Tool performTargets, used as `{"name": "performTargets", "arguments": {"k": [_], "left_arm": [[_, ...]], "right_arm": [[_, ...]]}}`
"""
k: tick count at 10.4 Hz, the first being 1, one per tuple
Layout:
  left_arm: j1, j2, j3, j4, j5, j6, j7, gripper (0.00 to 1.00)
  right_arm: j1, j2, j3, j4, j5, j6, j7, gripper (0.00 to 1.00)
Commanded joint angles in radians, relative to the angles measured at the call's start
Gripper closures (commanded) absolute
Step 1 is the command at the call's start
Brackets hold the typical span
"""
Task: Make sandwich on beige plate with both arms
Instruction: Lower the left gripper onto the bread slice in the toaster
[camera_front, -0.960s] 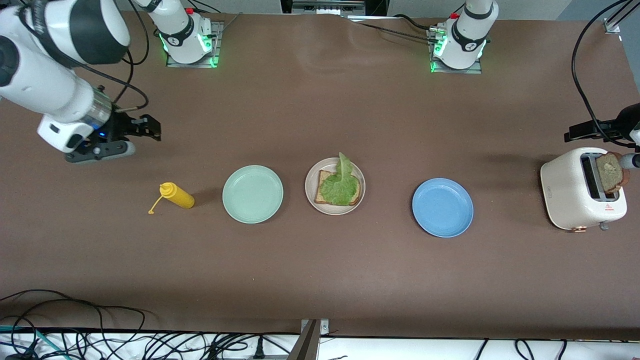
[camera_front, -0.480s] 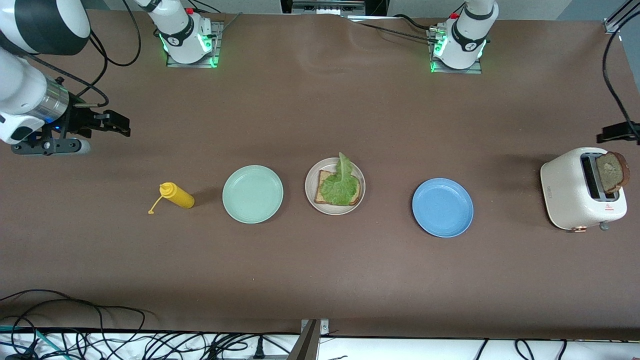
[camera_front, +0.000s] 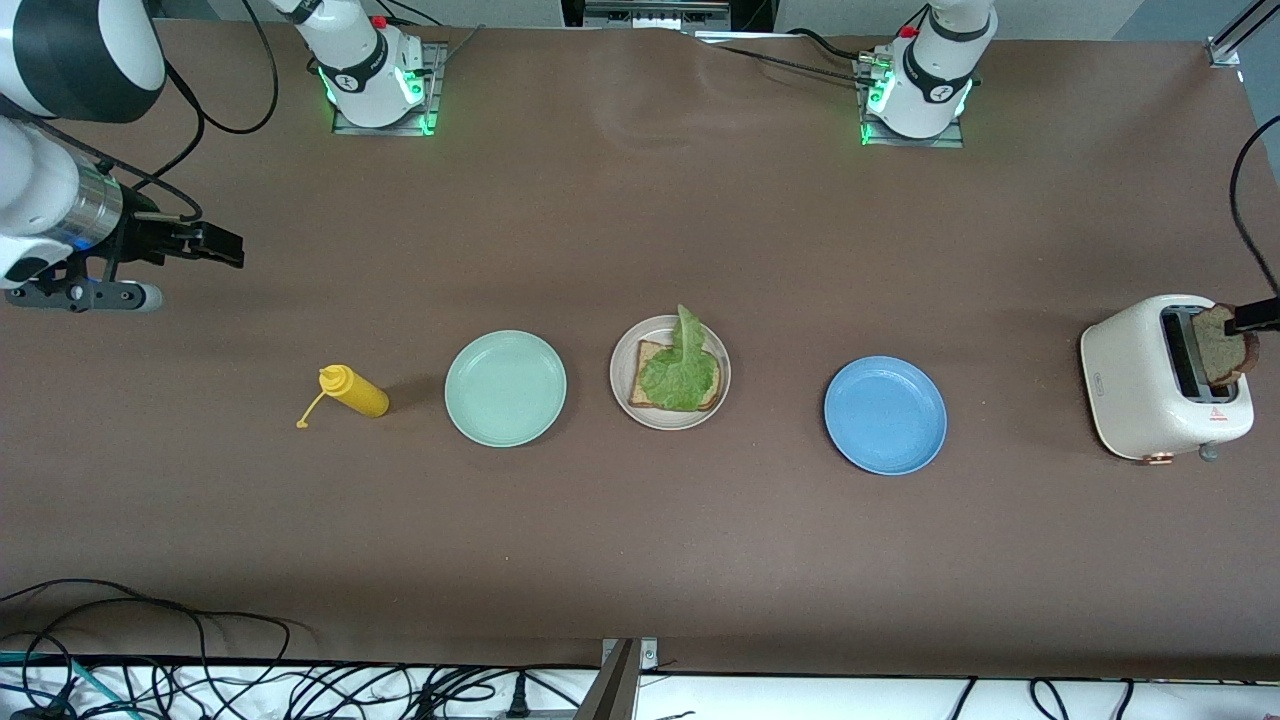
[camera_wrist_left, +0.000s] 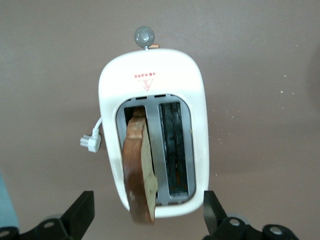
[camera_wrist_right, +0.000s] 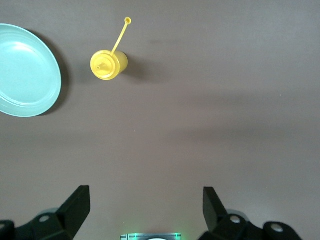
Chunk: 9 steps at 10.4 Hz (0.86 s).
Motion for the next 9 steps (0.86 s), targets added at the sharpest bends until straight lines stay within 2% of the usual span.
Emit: {"name": "performTargets", "arguments": {"k": [1,2,3,4,5,7,9], "left_arm": [[0.014,0.053,-0.012,0.031,0.035,0.014,0.011,0.12],[0.023,0.067,-0.012,0.028,0.035,0.013,0.004,0.23],[0.025,0.068,-0.012,0.025,0.035,-0.002,-0.028,0.40],[0.025,0.068,-0.010,0.025,0.035,-0.034,-0.076,0.72],[0.025,0.066,-0.009,0.026,0.038,-0.071,-0.090,1.00],[0.031,0.060,-0.010,0.035,0.050,-0.093,-0.084,1.00],[0.022,0.034,-0.015,0.051,0.096,-0.135,-0.084,1.00]], "right_arm": [[-0.004,0.032,0.013,0.050,-0.018,-0.025,0.045,0.00],[-0.004,0.032,0.013,0.052,-0.015,-0.024,0.071,0.00],[0.002,0.029,0.013,0.052,-0.018,-0.019,0.058,0.00],[0.007,0.025,0.008,0.050,-0.015,-0.013,0.070,0.00],[0.005,0.025,0.002,0.052,-0.014,-0.004,0.053,0.00],[0.001,0.025,-0.032,0.044,-0.011,-0.002,0.047,0.00],[-0.004,0.026,-0.052,0.050,0.077,-0.004,0.044,0.00]]}}
